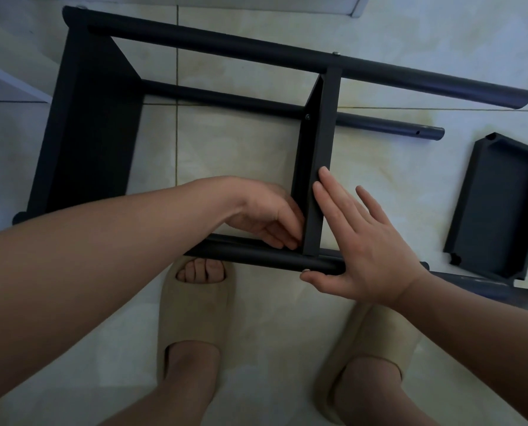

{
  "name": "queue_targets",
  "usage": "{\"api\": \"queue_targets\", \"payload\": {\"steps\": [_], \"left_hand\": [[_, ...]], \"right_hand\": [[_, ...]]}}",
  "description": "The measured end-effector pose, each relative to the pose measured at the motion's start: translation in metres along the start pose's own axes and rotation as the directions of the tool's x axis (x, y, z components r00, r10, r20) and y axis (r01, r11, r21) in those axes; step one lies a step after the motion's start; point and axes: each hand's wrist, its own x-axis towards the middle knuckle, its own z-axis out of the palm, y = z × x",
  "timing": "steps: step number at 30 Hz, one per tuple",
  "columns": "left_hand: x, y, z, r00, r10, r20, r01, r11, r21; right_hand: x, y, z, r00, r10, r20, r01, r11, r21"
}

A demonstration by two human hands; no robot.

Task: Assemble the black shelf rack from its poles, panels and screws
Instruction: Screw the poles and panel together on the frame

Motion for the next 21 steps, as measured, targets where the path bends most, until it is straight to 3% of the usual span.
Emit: {"api": "queue_targets", "payload": {"steps": [6,21], "left_hand": [[0.0023,0.0064,0.0003,0.998,-0.058,0.009,0.056,0.99,0.129],[0.0069,-0.0013,-0.0009,0.995,-0.087,0.054,0.087,0.996,0.0]], "right_hand": [[0.0004,-0.0001,-0.0002,1.0,0.004,0.014,-0.004,1.0,0.005],[0.0003,-0.0003,0.0006,1.0,-0.004,-0.009,0.004,1.0,0.007]]}}
